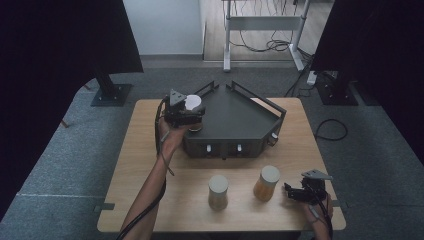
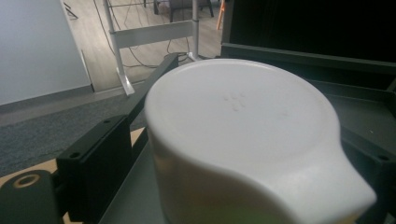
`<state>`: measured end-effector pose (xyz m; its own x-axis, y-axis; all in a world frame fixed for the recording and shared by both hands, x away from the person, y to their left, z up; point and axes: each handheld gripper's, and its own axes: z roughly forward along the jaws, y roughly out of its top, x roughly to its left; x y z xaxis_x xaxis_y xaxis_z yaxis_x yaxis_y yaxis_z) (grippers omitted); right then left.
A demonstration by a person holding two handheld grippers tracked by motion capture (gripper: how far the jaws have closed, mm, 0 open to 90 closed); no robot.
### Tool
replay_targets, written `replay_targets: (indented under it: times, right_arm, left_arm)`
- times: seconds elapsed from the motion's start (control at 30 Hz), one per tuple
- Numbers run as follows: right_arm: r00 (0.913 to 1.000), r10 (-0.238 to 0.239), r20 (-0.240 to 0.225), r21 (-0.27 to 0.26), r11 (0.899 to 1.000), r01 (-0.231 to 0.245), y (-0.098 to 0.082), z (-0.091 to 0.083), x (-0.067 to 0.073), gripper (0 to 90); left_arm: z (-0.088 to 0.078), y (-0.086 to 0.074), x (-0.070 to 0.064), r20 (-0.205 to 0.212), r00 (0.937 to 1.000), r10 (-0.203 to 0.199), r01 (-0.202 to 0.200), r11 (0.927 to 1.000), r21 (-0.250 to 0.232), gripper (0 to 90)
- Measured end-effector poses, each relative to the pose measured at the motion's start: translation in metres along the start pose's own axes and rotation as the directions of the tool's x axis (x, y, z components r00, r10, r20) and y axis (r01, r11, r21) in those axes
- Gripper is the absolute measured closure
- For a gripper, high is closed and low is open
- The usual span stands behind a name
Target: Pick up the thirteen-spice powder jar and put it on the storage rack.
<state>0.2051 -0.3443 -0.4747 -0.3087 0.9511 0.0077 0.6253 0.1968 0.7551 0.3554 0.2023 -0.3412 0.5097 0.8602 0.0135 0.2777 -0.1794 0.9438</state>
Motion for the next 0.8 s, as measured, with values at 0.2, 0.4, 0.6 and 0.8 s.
replay_targets:
  times: [0.2,0.4,0.6,0.8]
  right_arm:
    - [1.0,0.0,0.0,0.0,1.0,0.0,0.0,0.0,0.0,9.3]
    - [1.0,0.0,0.0,0.0,1.0,0.0,0.0,0.0,0.0,9.4]
    - [1.0,0.0,0.0,0.0,1.0,0.0,0.0,0.0,0.0,9.4]
    - [1.0,0.0,0.0,0.0,1.0,0.0,0.0,0.0,0.0,9.4]
  left_arm:
    - [-0.002,0.0,-0.001,-0.004,1.0,0.006,-0.006,1.0,-0.007,7.1]
    - [-0.006,0.001,-0.002,-0.001,0.9999,0.017,-0.017,0.9998,-0.008,7.1]
    - [-0.012,0.002,-0.004,-0.001,0.9996,0.027,-0.027,0.9995,-0.018,7.1]
    - [-0.022,0.002,-0.003,0.006,0.9998,0.02,-0.02,0.999,-0.039,7.1]
